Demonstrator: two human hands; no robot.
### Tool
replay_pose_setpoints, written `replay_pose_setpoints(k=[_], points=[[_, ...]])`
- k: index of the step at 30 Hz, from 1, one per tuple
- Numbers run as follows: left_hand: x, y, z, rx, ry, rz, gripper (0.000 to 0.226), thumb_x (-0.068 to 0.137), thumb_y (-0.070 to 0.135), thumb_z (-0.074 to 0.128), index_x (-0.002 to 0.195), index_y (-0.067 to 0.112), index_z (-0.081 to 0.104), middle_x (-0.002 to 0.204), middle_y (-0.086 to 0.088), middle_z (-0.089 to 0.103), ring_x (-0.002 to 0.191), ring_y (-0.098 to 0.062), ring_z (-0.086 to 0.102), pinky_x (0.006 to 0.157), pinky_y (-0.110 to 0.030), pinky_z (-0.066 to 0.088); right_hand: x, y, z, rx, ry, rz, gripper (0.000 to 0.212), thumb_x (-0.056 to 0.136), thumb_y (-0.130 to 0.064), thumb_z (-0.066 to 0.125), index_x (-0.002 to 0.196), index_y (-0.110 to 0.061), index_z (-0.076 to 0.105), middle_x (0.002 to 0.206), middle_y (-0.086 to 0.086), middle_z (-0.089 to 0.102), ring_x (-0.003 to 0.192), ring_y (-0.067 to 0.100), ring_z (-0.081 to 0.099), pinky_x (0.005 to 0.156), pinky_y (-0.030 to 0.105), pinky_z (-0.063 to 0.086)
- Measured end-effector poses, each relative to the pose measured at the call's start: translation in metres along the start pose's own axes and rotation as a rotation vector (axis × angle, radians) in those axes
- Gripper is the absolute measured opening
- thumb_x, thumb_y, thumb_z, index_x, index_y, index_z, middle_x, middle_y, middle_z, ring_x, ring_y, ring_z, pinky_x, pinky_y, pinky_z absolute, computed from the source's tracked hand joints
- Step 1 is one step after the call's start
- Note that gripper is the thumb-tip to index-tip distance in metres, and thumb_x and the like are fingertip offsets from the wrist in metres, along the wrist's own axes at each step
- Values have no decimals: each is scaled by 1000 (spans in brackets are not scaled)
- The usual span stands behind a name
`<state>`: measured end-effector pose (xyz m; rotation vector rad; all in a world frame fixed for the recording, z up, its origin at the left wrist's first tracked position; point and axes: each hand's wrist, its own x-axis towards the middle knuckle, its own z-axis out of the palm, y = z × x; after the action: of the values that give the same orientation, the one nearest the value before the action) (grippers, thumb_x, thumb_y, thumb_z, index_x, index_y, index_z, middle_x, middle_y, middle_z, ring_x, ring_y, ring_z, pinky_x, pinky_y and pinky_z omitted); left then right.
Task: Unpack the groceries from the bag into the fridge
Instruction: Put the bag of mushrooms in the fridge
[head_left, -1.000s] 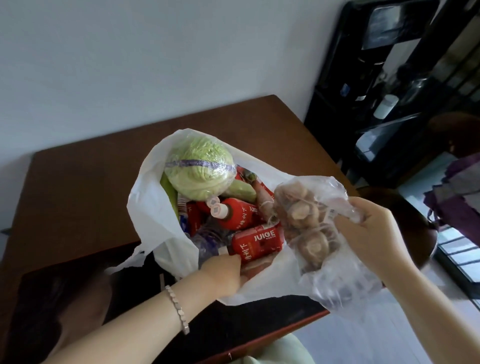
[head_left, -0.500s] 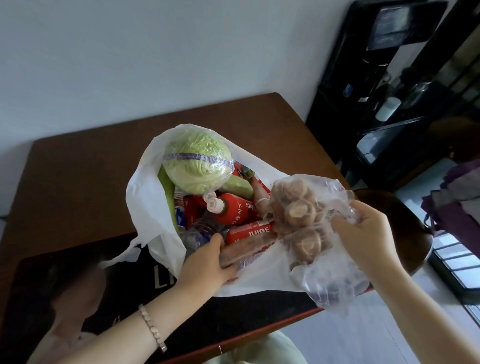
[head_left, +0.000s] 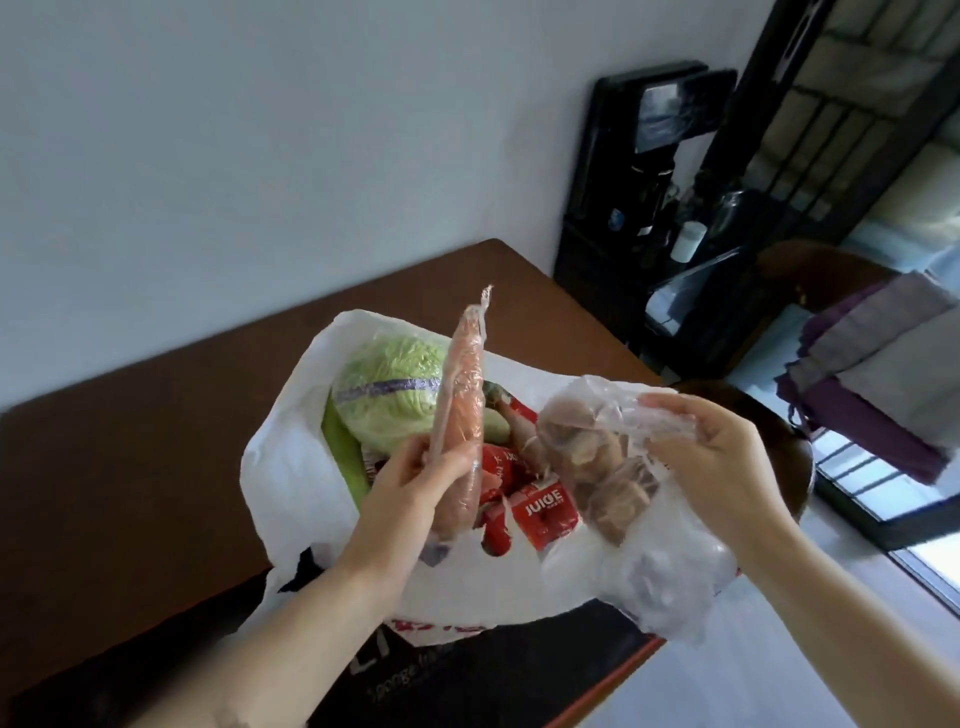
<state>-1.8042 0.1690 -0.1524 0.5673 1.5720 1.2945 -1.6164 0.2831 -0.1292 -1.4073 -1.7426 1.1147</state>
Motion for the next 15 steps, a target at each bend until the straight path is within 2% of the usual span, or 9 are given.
replay_pose_setpoints(k=[2, 3, 5, 6, 7, 9, 10, 12, 15], points=[[4, 16, -9, 112, -7, 115, 23, 83, 39, 65, 104, 30, 58, 93, 0, 72, 84, -12, 69, 61, -18, 53, -8, -21, -3, 71, 70, 19, 29, 86, 5, 56, 96, -19, 66, 79, -2, 63, 47, -7, 56, 38, 4, 36], [5, 23, -12, 166, -20, 171, 21, 84, 35, 64, 103, 28, 56, 91, -2, 71, 81, -13, 69, 62, -17, 54, -12, -30, -8, 102, 96, 16, 30, 85, 6, 56, 94, -19, 68, 74, -1, 63, 43, -7, 54, 37, 5, 36], [8, 37, -12, 279, -81, 270, 17, 85, 31, 62, 99, 27, 53, 88, -5, 69, 79, -18, 69, 68, -23, 56, -20, -46, -21, 150, 159, -13, 41, 81, 7, 60, 79, -32, 72, 62, 6, 64, 47, 8, 56, 42, 13, 40], [10, 44, -10, 339, -121, 318, 16, 85, 31, 62, 96, 27, 51, 87, -3, 68, 77, -16, 69, 66, -21, 54, -25, -53, -29, 162, 198, -20, 45, 79, 7, 62, 70, -37, 72, 59, 15, 61, 54, 18, 53, 47, 16, 40], [12, 49, -6, 405, -163, 362, 15, 85, 31, 62, 95, 28, 50, 85, 0, 67, 74, -13, 67, 62, -15, 52, -32, -57, -39, 168, 234, -17, 46, 78, 7, 63, 68, -37, 72, 59, 21, 59, 59, 20, 50, 52, 20, 39], [15, 57, 10, 527, -248, 422, 16, 85, 33, 62, 95, 27, 49, 81, 6, 63, 69, -5, 63, 55, -8, 46, -48, -61, -61, 185, 297, 3, 40, 77, 9, 63, 78, -30, 71, 53, 3, 65, 56, 16, 55, 50, 19, 45], [16, 60, 21, 571, -297, 437, 18, 85, 36, 62, 95, 28, 49, 80, 6, 62, 68, -3, 63, 56, -9, 45, -57, -61, -75, 203, 332, 22, 35, 77, 11, 63, 82, -23, 70, 52, -6, 66, 50, 9, 57, 49, 14, 47], [14, 63, 51, 635, -400, 444, 20, 85, 40, 61, 96, 28, 49, 83, 4, 63, 72, -7, 65, 60, -14, 49, -79, -60, -105, 242, 402, 59, 34, 76, 14, 61, 79, -20, 68, 50, -10, 66, 44, 0, 58, 47, 8, 47], [1, 63, 109, 652, -551, 430, 20, 87, 35, 61, 97, 21, 50, 85, 0, 62, 68, -11, 65, 64, -25, 57, -111, -41, -154, 203, 527, 111, 34, 75, 18, 58, 77, -15, 68, 48, -10, 65, 42, -1, 57, 46, 7, 46]])
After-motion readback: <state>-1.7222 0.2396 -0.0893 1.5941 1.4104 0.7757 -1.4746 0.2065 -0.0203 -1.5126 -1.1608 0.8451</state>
